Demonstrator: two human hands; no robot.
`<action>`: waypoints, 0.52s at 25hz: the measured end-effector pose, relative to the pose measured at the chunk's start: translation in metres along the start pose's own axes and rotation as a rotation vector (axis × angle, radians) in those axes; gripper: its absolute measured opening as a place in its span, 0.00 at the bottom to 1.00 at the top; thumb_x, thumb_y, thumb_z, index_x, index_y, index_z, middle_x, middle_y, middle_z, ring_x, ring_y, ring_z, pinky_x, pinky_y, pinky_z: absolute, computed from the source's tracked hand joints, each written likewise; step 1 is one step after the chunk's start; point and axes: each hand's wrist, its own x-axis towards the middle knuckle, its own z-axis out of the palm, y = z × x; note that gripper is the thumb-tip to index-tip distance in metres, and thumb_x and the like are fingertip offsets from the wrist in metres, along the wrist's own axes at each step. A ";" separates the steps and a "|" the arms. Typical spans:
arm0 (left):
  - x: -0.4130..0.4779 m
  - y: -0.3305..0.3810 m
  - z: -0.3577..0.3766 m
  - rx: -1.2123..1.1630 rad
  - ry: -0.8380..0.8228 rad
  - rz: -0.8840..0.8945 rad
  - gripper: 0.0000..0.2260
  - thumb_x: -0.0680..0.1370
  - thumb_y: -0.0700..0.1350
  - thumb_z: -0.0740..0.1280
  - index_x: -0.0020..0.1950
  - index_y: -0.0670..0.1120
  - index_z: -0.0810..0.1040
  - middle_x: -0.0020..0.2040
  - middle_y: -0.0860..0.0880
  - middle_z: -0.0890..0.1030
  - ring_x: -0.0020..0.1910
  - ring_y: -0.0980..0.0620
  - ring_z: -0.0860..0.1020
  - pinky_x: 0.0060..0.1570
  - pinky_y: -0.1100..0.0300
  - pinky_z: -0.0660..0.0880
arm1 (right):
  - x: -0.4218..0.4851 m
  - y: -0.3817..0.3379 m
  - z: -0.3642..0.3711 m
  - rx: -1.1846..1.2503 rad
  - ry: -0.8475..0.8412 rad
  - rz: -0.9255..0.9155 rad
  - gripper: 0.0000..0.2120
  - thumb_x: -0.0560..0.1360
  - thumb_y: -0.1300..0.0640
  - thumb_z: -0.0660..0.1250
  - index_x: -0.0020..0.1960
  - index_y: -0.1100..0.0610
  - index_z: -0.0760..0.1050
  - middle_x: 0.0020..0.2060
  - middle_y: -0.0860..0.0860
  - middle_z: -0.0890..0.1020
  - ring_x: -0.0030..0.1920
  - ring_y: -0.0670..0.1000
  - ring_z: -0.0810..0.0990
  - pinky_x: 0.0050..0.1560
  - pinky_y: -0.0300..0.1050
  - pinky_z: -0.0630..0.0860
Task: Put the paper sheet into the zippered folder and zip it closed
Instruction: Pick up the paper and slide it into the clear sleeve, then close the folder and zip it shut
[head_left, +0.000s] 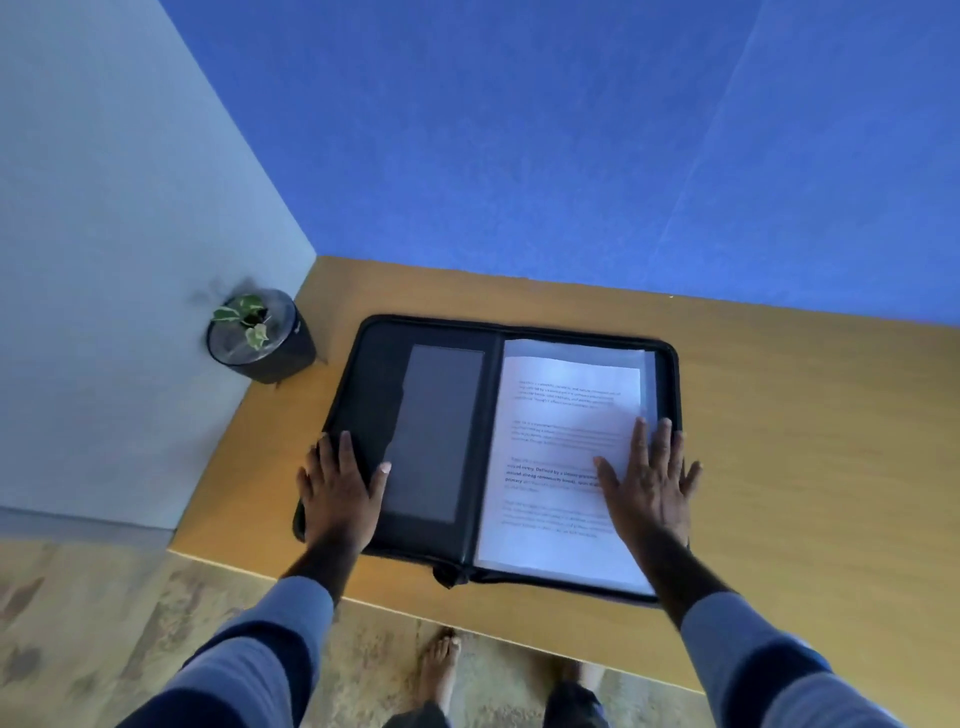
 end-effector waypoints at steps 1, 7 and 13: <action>0.004 -0.008 -0.004 0.006 -0.004 0.003 0.36 0.82 0.64 0.55 0.83 0.45 0.53 0.82 0.36 0.55 0.81 0.35 0.55 0.78 0.38 0.54 | -0.008 0.002 0.001 0.010 0.004 0.024 0.40 0.81 0.32 0.48 0.84 0.52 0.41 0.83 0.56 0.42 0.83 0.57 0.40 0.80 0.63 0.41; 0.021 -0.015 -0.017 -0.196 -0.001 0.066 0.33 0.82 0.55 0.64 0.82 0.44 0.56 0.77 0.36 0.63 0.77 0.36 0.62 0.76 0.40 0.59 | -0.094 -0.018 0.028 0.058 0.045 0.240 0.35 0.83 0.38 0.51 0.84 0.52 0.46 0.84 0.55 0.47 0.83 0.57 0.43 0.80 0.63 0.43; 0.053 -0.021 -0.053 -0.551 -0.055 -0.082 0.33 0.81 0.49 0.67 0.81 0.44 0.56 0.75 0.36 0.67 0.71 0.34 0.70 0.66 0.41 0.70 | -0.111 -0.045 0.031 0.133 0.050 0.382 0.34 0.83 0.38 0.50 0.84 0.52 0.47 0.83 0.56 0.47 0.83 0.57 0.44 0.79 0.65 0.46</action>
